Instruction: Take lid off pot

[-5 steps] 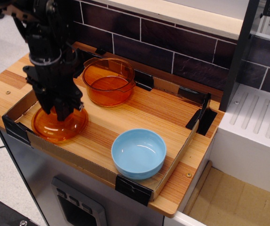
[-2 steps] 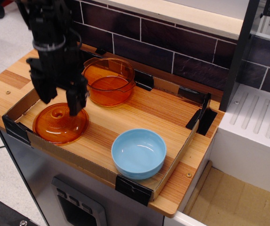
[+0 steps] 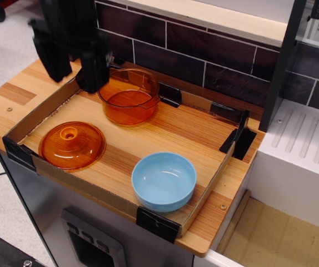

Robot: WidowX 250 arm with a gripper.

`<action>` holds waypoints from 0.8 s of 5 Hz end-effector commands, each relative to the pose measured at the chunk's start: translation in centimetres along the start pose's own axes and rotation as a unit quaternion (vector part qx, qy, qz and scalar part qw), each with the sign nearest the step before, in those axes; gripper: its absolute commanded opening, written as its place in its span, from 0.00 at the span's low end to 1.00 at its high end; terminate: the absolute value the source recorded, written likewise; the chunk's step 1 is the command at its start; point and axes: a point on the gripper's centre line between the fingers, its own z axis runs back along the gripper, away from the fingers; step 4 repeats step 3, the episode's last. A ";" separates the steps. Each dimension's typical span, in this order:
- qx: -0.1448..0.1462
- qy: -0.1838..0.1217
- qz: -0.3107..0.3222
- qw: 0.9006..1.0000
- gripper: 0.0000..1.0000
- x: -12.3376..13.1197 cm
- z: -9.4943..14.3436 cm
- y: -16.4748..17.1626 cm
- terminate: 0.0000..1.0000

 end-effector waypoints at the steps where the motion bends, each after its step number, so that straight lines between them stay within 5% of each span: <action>1: 0.008 -0.022 -0.010 1.000 1.00 0.5 1.5 0.5 0.00; 2: 0.008 -0.022 -0.010 1.000 1.00 0.5 1.5 0.5 0.00; 3: 0.008 -0.022 -0.010 1.000 1.00 0.5 1.5 0.5 1.00; 4: 0.008 -0.022 -0.010 1.000 1.00 0.5 1.5 0.5 1.00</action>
